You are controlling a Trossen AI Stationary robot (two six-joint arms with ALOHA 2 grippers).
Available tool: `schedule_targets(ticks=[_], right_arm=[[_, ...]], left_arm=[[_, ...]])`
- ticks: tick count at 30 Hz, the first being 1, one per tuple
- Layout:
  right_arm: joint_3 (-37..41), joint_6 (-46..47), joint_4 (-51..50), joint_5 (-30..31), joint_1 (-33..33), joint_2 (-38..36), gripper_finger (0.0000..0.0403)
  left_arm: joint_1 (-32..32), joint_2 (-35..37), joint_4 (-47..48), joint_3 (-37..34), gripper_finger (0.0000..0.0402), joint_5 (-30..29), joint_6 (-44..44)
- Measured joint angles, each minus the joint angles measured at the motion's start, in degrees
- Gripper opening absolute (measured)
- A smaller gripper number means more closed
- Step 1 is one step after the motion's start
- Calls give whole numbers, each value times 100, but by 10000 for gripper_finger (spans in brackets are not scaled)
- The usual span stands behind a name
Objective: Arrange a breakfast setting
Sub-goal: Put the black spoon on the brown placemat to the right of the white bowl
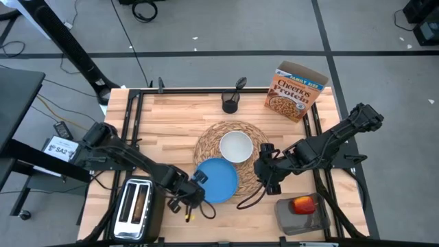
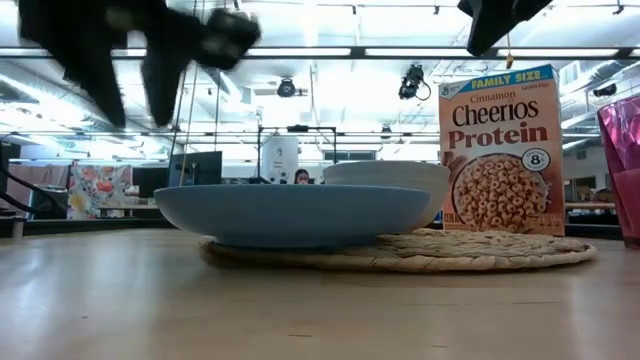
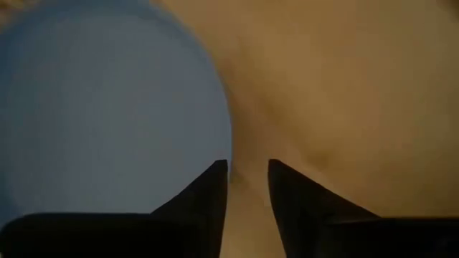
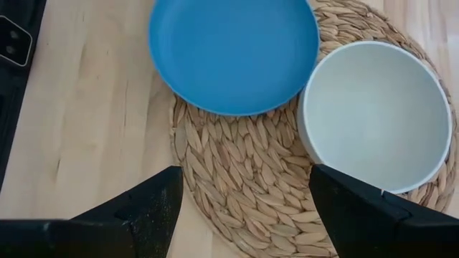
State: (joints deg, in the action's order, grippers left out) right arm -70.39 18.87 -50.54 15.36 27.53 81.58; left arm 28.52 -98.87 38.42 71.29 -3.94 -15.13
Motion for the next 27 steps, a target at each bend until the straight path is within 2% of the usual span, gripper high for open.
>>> schedule_targets(ticks=[7,11,15,19,23,27], right_arm=[[0,-369,407,321,-74,-46,307],[0,-1168,1037,207,-266,-74,307],[0,-2161,1652,-257,-560,-74,307],[0,-2867,1754,-774,-917,-210,305],[0,-2986,1732,-1454,-1228,-590,302],[175,-2976,1945,-1663,-1401,-1008,294]], left_arm=[[-128,533,895,974,132,31,1602],[-339,792,853,1210,132,-10,2780],[-593,976,456,1238,132,-176,3782],[-803,1059,-122,1236,132,-529,4474],[-933,1137,-838,1232,132,-1087,4573],[-1148,1165,-1381,1231,132,-1426,4586]])
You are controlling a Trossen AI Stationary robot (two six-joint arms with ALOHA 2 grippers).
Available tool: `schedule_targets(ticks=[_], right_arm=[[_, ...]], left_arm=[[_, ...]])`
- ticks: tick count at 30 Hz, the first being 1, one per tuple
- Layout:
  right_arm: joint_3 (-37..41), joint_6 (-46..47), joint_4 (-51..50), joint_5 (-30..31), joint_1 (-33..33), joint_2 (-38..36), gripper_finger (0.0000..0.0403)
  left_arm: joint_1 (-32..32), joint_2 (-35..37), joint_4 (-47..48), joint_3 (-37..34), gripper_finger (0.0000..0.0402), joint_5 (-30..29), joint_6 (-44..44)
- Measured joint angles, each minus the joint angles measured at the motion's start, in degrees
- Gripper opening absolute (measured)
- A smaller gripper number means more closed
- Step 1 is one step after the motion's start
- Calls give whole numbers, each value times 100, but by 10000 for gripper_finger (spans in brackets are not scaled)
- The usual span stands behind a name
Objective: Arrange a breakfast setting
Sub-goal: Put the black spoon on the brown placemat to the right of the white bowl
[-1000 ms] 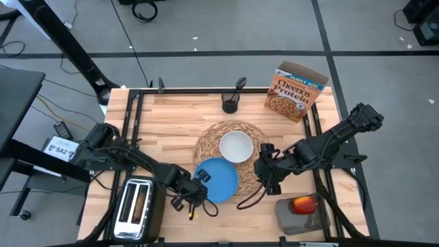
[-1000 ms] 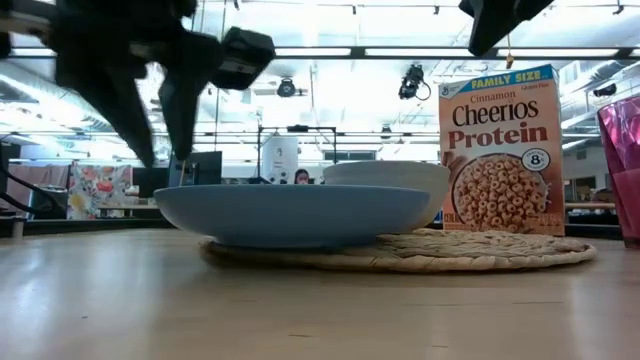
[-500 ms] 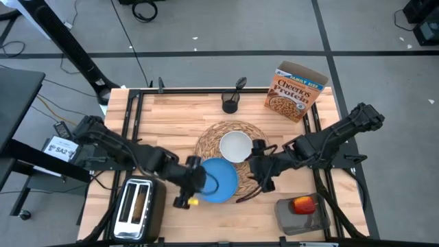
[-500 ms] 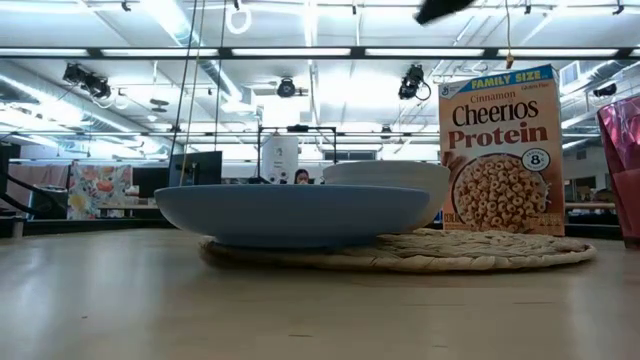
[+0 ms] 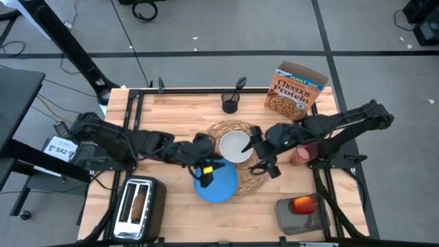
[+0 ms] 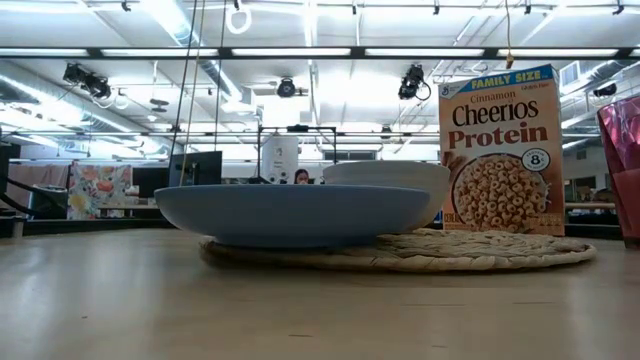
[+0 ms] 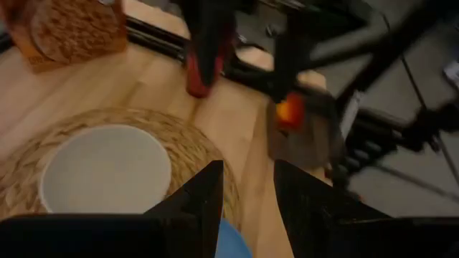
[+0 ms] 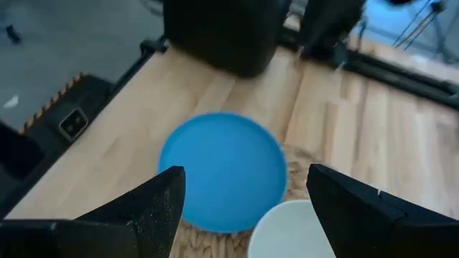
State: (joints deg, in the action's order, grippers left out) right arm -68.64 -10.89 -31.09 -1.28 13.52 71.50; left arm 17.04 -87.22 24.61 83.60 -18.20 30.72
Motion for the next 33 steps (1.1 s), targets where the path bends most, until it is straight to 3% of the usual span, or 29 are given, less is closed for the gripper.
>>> schedule_targets(ticks=[6,16,25,33], right_arm=[[269,73,188,-131,-55,-459,279],[459,450,593,151,-60,-830,275],[459,488,2091,190,-342,-191,275],[338,638,1154,806,-192,-35,274]], left_arm=[[-178,-11,-463,1,132,-2,748],[-199,46,-1684,8,132,58,181],[68,81,-1108,6,132,217,265],[444,145,-34,-3,132,-576,-160]])
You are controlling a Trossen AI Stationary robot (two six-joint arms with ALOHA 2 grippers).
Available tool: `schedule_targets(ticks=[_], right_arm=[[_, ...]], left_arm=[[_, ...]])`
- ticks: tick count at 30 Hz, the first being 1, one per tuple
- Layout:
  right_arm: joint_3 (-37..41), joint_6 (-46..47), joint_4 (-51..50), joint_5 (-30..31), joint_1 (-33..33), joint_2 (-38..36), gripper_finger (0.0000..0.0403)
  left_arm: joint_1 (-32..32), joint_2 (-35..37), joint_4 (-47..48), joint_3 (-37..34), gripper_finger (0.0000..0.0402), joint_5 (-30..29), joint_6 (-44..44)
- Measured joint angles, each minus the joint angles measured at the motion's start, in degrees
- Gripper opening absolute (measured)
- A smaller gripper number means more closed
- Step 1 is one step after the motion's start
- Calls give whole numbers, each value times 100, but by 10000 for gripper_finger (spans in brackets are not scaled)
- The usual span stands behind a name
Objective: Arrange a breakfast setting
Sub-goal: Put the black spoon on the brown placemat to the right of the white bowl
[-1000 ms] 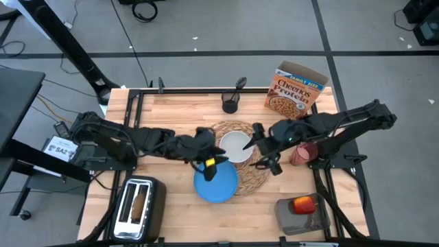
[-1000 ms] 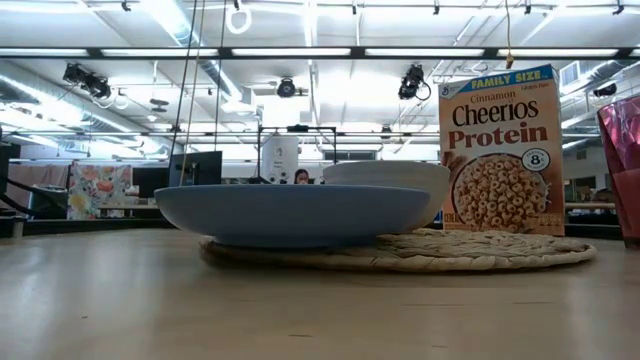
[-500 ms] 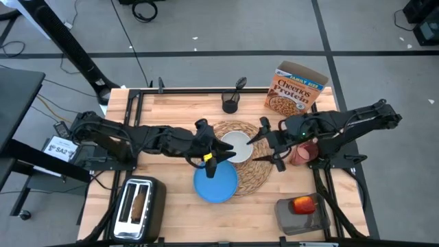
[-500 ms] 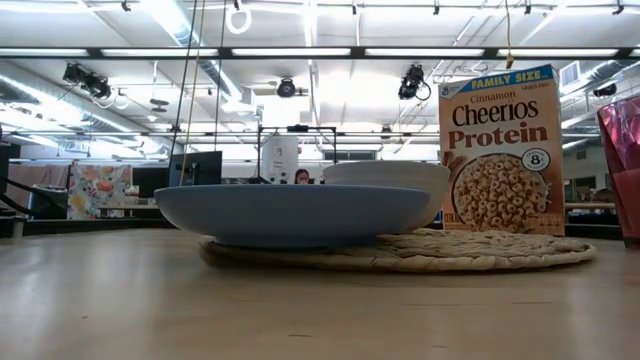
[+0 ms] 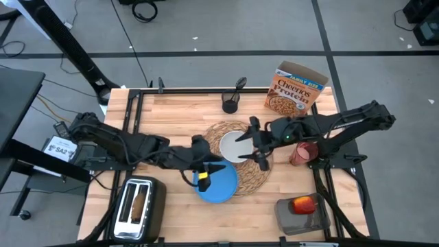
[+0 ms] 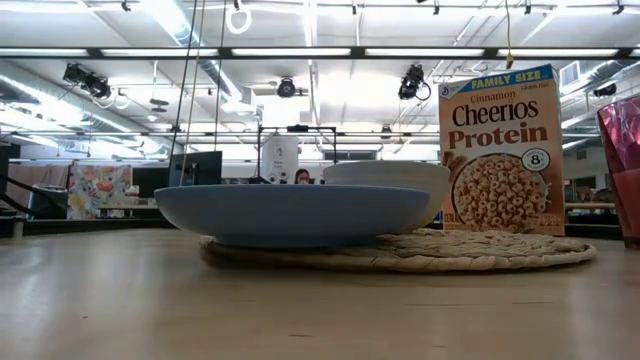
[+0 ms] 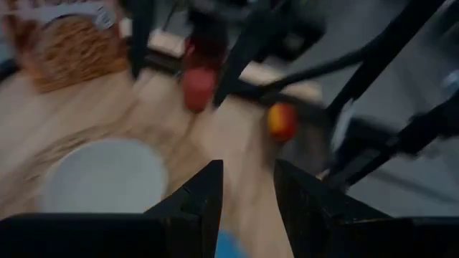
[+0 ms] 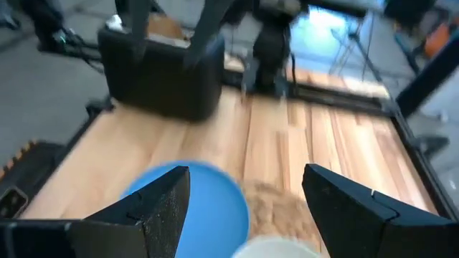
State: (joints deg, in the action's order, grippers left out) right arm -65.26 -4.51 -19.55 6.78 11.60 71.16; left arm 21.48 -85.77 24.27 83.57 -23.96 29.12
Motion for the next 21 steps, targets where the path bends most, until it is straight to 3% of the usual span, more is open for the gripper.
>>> schedule_targets(ticks=[7,10,14,21], right_arm=[[-334,1976,-2050,304,-213,-7,274],[-334,2389,-2554,431,-392,8,274],[-330,2750,-2786,595,-716,39,274],[-334,3623,-2481,498,-1948,99,274]], left_arm=[[-77,615,1511,2,132,-507,-480],[-169,967,2062,2,132,-944,-701],[-424,1319,2620,3,132,-1515,-806],[-1003,1427,2835,2,132,-1539,-1212]])
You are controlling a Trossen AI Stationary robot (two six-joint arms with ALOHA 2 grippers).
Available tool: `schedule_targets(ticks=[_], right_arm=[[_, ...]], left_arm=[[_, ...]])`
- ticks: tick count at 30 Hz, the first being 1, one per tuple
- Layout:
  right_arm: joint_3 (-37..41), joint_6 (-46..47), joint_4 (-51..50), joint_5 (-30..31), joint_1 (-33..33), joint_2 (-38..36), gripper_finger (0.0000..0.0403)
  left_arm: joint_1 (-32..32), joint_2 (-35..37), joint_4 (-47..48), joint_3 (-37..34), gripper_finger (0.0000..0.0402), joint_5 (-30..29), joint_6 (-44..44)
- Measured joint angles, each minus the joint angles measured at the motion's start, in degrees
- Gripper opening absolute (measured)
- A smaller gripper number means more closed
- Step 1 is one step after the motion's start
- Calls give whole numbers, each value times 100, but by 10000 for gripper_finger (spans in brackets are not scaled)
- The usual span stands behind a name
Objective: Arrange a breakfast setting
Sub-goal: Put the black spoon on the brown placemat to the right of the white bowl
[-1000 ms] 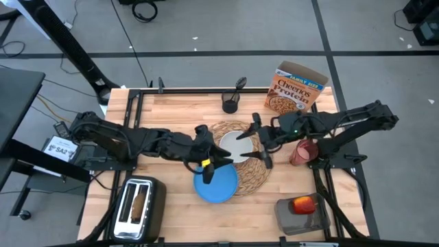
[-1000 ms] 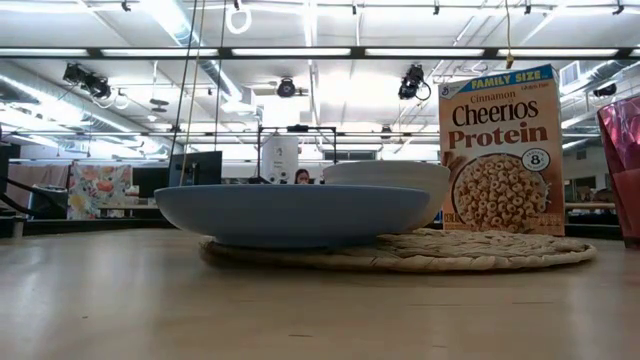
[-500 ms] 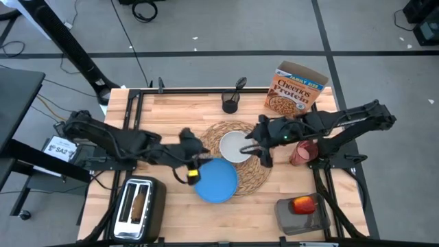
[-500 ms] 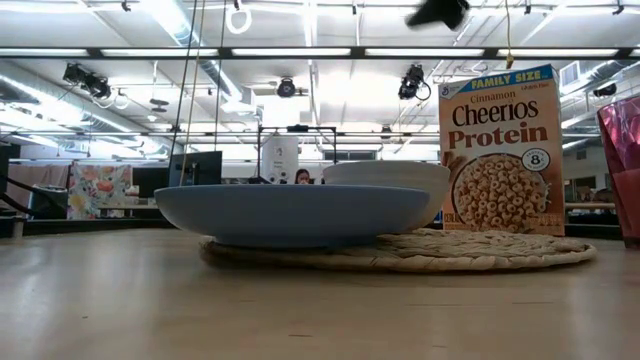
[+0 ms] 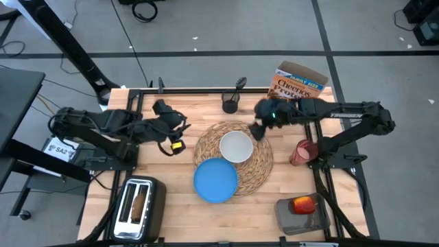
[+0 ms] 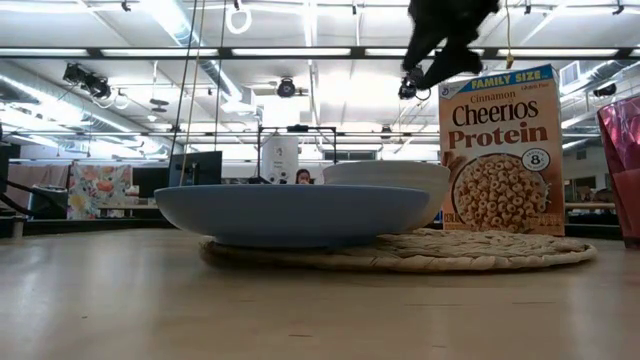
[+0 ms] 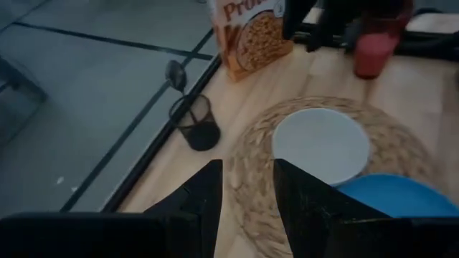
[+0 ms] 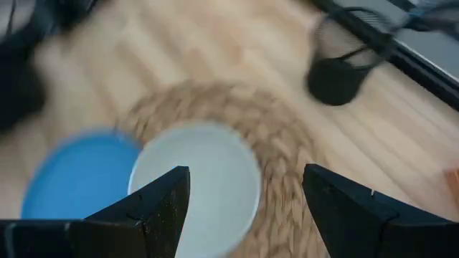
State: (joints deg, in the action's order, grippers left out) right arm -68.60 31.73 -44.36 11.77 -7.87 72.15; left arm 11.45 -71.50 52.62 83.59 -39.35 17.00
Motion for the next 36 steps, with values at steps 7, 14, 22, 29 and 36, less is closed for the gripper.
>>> schedule_targets(ticks=[7,14,22,29,36], right_arm=[[-3,1520,1246,138,-1187,681,274],[-2,3250,2201,1312,-1630,1640,274],[-2,2814,2975,749,-2425,2423,274],[-2,3015,3597,405,-2730,2850,274],[2,2934,4076,374,-2740,3073,264]], left_arm=[[-1248,33,-13,0,132,-317,150],[-2306,364,-255,2,132,-415,25],[-2931,927,-156,2,132,-401,-406],[-3092,1299,40,2,132,-391,-875],[-3092,1611,168,2,132,-393,-931]])
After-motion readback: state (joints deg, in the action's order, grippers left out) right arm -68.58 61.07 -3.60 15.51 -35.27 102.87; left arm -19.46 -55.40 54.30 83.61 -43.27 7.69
